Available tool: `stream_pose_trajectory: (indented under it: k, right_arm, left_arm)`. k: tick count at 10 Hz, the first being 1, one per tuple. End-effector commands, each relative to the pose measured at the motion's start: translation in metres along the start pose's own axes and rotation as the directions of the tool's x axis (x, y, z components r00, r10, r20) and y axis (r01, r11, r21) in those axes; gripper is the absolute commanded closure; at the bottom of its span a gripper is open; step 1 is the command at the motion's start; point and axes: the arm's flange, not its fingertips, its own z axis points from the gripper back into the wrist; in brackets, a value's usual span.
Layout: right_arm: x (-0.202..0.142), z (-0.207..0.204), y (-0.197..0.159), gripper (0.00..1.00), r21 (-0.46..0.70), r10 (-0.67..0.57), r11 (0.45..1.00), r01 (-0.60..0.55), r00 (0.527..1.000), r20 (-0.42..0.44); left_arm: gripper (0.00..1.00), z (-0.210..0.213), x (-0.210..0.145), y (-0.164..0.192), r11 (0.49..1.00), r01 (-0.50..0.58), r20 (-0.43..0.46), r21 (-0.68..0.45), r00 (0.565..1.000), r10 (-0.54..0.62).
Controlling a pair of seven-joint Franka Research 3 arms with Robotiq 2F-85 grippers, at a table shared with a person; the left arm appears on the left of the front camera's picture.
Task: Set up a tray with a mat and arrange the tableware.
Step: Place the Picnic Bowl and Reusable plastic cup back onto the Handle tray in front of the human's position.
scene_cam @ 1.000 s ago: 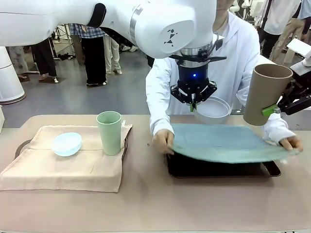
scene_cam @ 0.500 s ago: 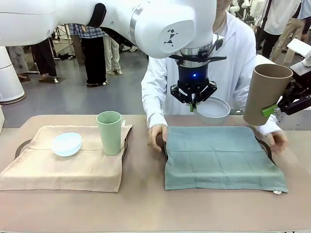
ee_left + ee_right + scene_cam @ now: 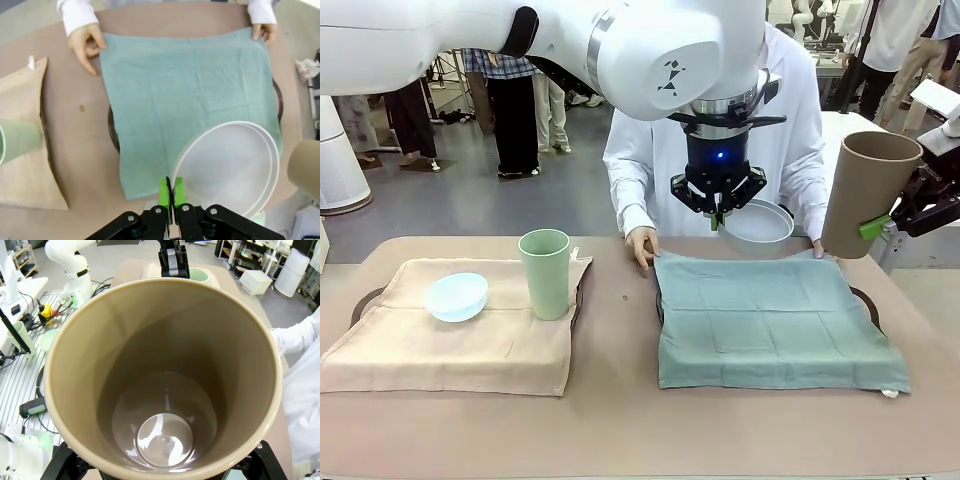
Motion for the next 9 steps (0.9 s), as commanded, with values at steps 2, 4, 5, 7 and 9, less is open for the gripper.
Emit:
stream_pose_trajectory:
  k: [2,4,5,7,9]
  right_arm:
    - [0.0017,0.0002,0.0009,0.57,0.001,0.007,1.000,-0.007,1.000,-0.005]
    - [0.0017,0.0002,0.0009,0.57,0.001,0.007,1.000,-0.007,1.000,-0.005]
    - [0.0017,0.0002,0.0009,0.57,0.001,0.007,1.000,-0.007,1.000,-0.005]
    - [0.0017,0.0002,0.0009,0.57,0.001,0.007,1.000,-0.007,1.000,-0.005]
    - [0.0002,-0.0003,0.0000,0.19,0.001,0.001,1.000,-0.001,1.000,0.001]
  left_arm:
    - [1.00,0.0020,0.0008,0.0008,1.000,0.009,-0.003,-0.003,1.000,-0.009]
    - [1.00,0.0020,0.0008,0.0008,1.000,0.009,-0.003,-0.003,1.000,-0.009]
    - [1.00,0.0020,0.0008,0.0008,1.000,0.009,-0.003,-0.003,1.000,-0.009]
    - [1.00,0.0020,0.0008,0.0008,1.000,0.009,-0.003,-0.003,1.000,-0.009]
    - [0.96,0.0000,0.0000,0.0000,1.000,0.000,0.000,0.000,1.000,0.000]
